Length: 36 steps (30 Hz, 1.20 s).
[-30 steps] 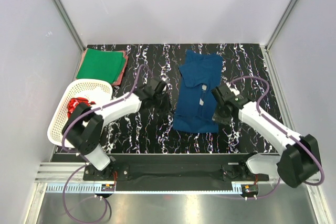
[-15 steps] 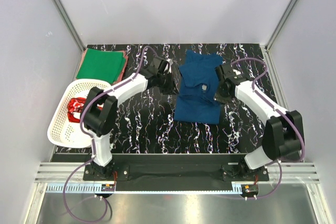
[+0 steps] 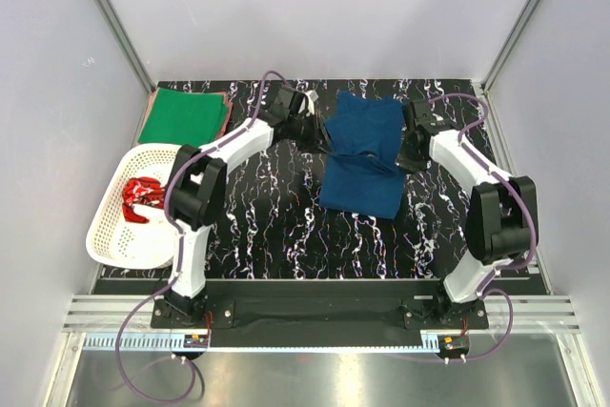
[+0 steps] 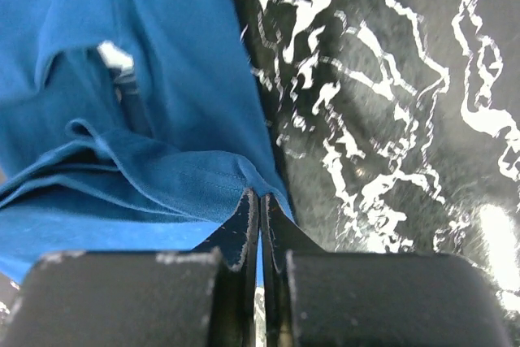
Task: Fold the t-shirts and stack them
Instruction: Fold the tshirt
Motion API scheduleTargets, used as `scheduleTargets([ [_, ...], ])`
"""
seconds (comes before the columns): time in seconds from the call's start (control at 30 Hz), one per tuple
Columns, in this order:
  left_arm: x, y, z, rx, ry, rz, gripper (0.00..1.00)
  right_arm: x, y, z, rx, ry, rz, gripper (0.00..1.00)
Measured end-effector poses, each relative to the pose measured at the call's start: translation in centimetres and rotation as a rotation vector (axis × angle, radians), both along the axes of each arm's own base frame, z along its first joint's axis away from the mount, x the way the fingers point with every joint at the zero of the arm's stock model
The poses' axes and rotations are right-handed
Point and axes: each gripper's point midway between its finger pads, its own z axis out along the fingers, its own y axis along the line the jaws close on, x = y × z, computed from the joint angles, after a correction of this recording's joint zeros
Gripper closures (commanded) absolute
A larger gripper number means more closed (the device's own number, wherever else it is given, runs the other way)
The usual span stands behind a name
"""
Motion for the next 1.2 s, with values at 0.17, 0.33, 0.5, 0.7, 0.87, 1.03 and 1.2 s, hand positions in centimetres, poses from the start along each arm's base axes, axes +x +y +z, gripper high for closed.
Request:
scheduleTargets([
  [0.17, 2.5, -0.4, 0.3, -0.027, -0.022, 0.009, 1.0, 2.0, -0.5, -0.3, 0.011, -0.007, 0.005, 1.0],
  [0.33, 3.8, -0.1, -1.3, -0.038, 0.006, 0.024, 1.0, 3.8, 0.2, -0.3, 0.029, -0.025, 0.038, 1.0],
  [0.5, 4.6, 0.2, -3.7, -0.033, 0.044, 0.041, 1.0, 5.1, 0.4, -1.5, 0.027, -0.012, 0.058, 1.0],
  [0.7, 6.0, 0.0, -4.3, -0.051, 0.041, 0.055, 0.81, 5.3, 0.2, -3.0, 0.034, 0.025, 0.058, 0.75],
  [0.87, 7.2, -0.2, -3.4, -0.1, 0.017, 0.046, 0.66, 7.0, -0.5, -2.6, 0.038, 0.004, 0.034, 0.7],
  [1.03, 8.0, 0.0, -2.1, -0.105, -0.038, 0.026, 0.66, 7.5, -0.9, -1.7, 0.036, -0.009, 0.006, 0.65],
  [1.2, 6.5, 0.9, -2.1, -0.066, -0.043, 0.013, 0.73, 6.6, -0.8, -1.1, 0.052, 0.0, 0.01, 0.83],
])
